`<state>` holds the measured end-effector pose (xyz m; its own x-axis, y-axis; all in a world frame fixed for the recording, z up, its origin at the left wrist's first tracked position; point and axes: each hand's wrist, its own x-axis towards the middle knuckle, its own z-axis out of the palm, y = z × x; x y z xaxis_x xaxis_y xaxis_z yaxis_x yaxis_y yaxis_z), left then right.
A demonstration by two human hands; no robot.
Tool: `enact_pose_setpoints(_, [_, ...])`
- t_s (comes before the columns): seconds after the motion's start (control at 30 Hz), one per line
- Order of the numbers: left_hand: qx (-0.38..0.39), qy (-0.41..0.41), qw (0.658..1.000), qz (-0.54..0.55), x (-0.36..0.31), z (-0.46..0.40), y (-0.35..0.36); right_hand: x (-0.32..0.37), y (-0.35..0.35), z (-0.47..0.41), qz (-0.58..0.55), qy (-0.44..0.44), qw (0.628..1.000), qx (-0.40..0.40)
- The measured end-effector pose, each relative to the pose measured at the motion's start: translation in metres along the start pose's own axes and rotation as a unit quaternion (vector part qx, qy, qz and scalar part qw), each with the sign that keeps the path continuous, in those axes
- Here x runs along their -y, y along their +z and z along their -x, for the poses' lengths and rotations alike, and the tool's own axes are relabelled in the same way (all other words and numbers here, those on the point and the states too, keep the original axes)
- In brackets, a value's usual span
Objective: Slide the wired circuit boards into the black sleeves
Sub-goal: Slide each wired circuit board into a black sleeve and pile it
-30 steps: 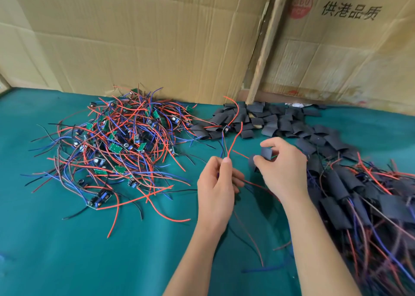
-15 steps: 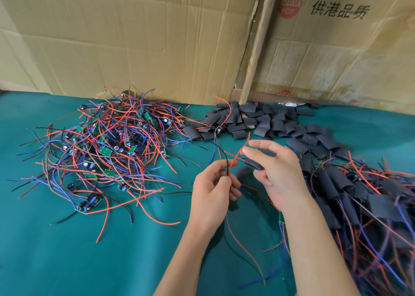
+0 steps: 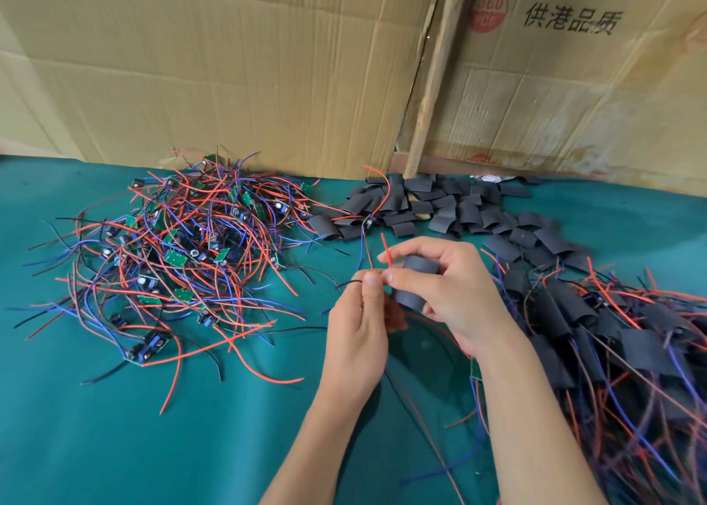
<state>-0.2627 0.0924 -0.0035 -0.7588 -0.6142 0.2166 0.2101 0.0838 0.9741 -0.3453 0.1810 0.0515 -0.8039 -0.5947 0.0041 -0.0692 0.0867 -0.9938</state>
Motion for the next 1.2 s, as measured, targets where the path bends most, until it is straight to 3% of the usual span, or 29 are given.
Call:
enact_pose_setpoints(0.13, [-0.031, -0.013, 0.997, 0.067, -0.004, -0.002, -0.004, 0.002, 0.001, 0.000, 0.085, -0.018, 0.996, 0.022])
enact_pose_setpoints(0.37, [0.027, -0.011, 0.998, 0.057, -0.003, -0.001, -0.005, 0.009, 0.005, 0.001, 0.089, -0.004, 0.993, 0.080])
enact_pose_setpoints(0.63, [0.048, -0.031, 0.998, -0.007, -0.003, -0.001, -0.006, 0.015, -0.007, 0.002, -0.009, -0.035, 0.997, -0.061])
enact_pose_setpoints(0.83, [0.073, -0.040, 0.996, -0.017, -0.007, 0.001, -0.005, 0.015, -0.001, 0.004, 0.025, -0.010, 0.999, 0.043])
enact_pose_setpoints(1.2, [0.186, -0.071, 0.980, -0.004, -0.017, 0.009, -0.018, 0.026, -0.009, 0.008, 0.037, -0.045, 0.995, 0.086])
